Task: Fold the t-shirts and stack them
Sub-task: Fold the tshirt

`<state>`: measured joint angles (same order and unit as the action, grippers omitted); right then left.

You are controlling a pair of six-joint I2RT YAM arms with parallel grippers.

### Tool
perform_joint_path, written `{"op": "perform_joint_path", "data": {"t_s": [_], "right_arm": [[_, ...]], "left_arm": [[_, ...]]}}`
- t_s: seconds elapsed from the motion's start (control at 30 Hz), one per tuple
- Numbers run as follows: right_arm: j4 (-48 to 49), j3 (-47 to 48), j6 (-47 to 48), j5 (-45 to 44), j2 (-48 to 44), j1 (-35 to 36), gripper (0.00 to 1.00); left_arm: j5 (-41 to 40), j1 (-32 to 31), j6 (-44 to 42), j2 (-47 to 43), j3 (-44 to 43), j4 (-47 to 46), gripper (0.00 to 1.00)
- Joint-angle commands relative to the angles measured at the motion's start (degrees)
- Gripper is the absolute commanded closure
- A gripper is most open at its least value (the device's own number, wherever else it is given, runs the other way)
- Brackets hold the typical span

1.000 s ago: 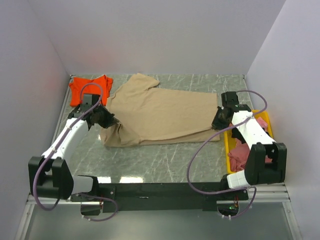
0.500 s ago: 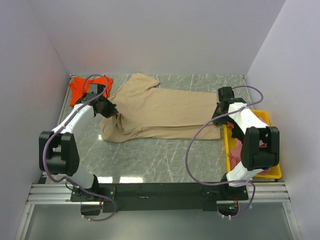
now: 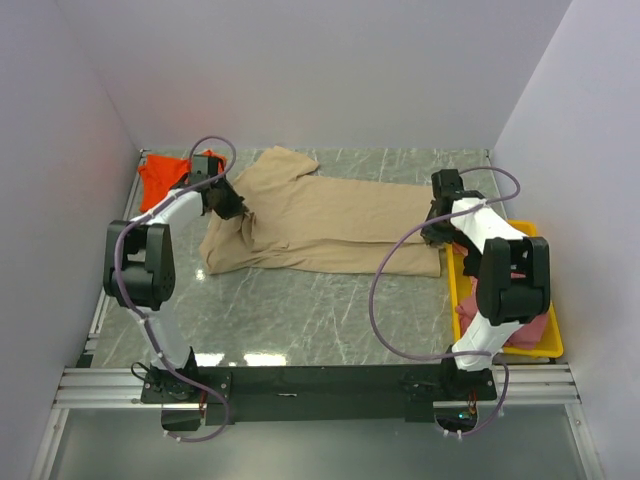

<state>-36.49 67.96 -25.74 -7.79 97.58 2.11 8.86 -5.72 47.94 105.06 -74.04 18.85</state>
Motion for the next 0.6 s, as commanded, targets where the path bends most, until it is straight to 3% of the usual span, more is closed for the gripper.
{"op": "perform_joint_path", "data": {"t_s": [0.0, 0.13, 0.23, 0.27, 0.3, 0.33, 0.37, 0.5, 0.57], "right_arm": [[1.6, 2.52, 0.6, -2.75, 1.21, 0.18, 1.0], [1.51, 3.31, 0.95, -3.98, 2.52, 0.18, 0.95], [1.42, 3.84, 1.3, -3.9, 2.88, 0.26, 0.86], [1.33, 4.02, 1.39, -3.98, 2.79, 0.18, 0.82], [1.33, 4.63, 1.48, -3.9, 2.88, 0.26, 0.77], [1.33, 4.89, 1.91, -3.72, 2.36, 0.18, 0.62], [1.51, 5.07, 2.35, -2.42, 2.09, 0.26, 0.57], [1.77, 5.86, 4.46, -0.91, -0.54, 1.75, 0.36], [1.69, 5.6, 5.17, -0.91, -2.48, 4.03, 0.34]], "left_arm": [[3.36, -0.09, -4.61, 1.99, -5.23, -5.32, 0.99], [3.0, -0.09, -7.59, 5.5, -10.06, -2.08, 1.0], [2.12, -0.09, -9.61, 7.79, -13.23, -0.04, 0.81], [2.38, -0.09, -10.49, 8.41, -14.45, -0.22, 0.57], [2.56, -0.17, -11.63, 8.85, -15.6, 0.65, 0.39], [2.56, -0.17, -12.25, 9.29, -17.09, 2.05, 0.13], [2.3, -0.09, -12.69, 9.73, -19.36, 3.89, 0.01], [1.51, -0.09, -13.05, 6.75, -19.57, 5.67, 0.01], [0.02, -0.17, -12.35, 1.85, -14.94, 5.15, 0.01]]}}
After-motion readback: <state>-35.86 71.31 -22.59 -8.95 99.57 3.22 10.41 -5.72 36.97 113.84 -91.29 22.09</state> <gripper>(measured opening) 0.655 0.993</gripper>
